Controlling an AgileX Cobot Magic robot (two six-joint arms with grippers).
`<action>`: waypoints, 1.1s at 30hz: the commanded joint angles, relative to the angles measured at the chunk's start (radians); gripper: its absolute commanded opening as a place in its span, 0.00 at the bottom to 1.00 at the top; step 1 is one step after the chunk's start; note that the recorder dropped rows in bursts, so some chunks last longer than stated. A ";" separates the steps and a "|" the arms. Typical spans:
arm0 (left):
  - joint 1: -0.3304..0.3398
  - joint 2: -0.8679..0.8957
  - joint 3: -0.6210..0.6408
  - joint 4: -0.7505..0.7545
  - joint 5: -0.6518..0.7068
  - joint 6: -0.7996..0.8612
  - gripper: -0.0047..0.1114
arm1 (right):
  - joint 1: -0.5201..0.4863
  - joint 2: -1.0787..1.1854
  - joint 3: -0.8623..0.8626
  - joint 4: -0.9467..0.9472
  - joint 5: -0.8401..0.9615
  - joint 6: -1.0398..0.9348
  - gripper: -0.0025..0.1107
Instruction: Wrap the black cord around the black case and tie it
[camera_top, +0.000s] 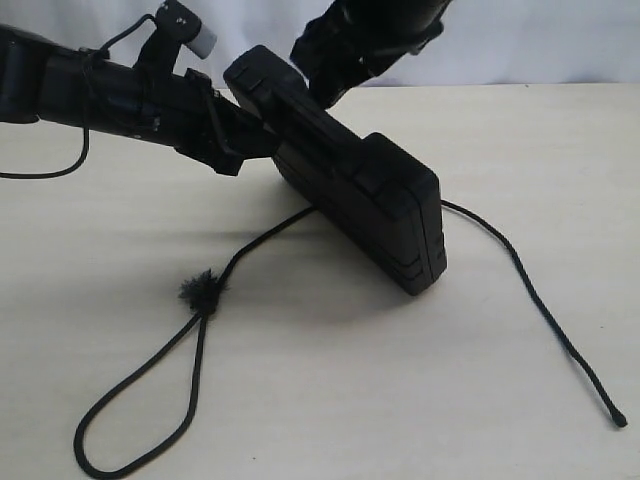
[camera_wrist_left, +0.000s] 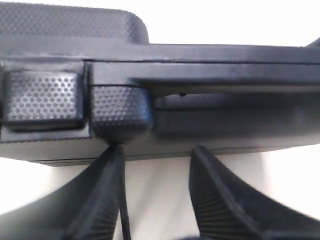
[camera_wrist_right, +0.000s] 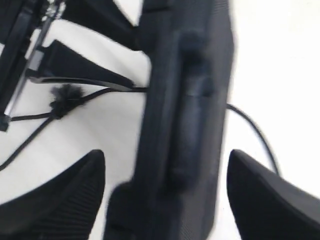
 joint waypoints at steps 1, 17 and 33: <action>-0.001 0.000 0.001 -0.020 0.009 -0.002 0.40 | -0.001 -0.163 0.119 -0.099 -0.015 0.050 0.60; -0.001 0.000 0.001 -0.036 0.010 -0.020 0.40 | -0.001 -0.893 1.710 -0.099 -1.834 0.060 0.60; -0.001 0.000 0.001 -0.042 0.007 -0.020 0.40 | -0.001 -0.398 1.660 -0.070 -2.251 -0.112 0.60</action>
